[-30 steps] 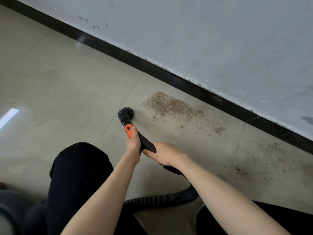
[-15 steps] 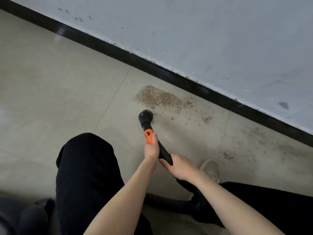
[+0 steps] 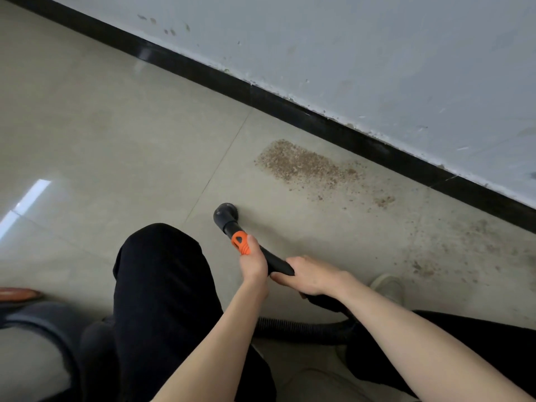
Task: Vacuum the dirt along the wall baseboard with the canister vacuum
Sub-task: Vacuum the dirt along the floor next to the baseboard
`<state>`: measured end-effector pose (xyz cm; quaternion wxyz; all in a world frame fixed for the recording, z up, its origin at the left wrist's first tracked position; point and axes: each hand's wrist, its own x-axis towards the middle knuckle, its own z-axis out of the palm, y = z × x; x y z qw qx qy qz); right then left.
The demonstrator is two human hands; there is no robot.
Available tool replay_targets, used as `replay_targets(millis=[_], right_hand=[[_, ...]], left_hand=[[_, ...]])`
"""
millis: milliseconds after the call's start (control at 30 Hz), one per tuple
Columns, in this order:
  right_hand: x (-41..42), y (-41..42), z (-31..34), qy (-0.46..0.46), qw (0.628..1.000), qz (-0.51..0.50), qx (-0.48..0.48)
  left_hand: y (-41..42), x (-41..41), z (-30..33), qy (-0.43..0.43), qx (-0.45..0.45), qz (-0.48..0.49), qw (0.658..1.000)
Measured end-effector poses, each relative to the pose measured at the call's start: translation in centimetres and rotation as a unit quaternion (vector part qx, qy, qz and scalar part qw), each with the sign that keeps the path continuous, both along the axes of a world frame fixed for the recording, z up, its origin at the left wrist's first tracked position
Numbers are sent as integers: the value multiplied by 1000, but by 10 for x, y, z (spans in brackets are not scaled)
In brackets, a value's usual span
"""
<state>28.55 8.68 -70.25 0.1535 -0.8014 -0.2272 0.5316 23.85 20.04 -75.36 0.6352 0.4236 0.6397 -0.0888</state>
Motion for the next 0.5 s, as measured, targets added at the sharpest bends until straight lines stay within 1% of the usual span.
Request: replay_targets(millis=[100, 300, 500], right_hand=[[-2, -9, 1, -25, 1000, -1, -12], [-4, -21, -2, -110, 990, -79, -47], [-7, -45, -5, -131, 979, -142, -64]], left_hand=[[-9, 2, 2, 4, 0, -9, 1000], [-18, 35, 3, -58, -23, -95, 993], [-45, 50, -5, -91, -45, -136, 985]])
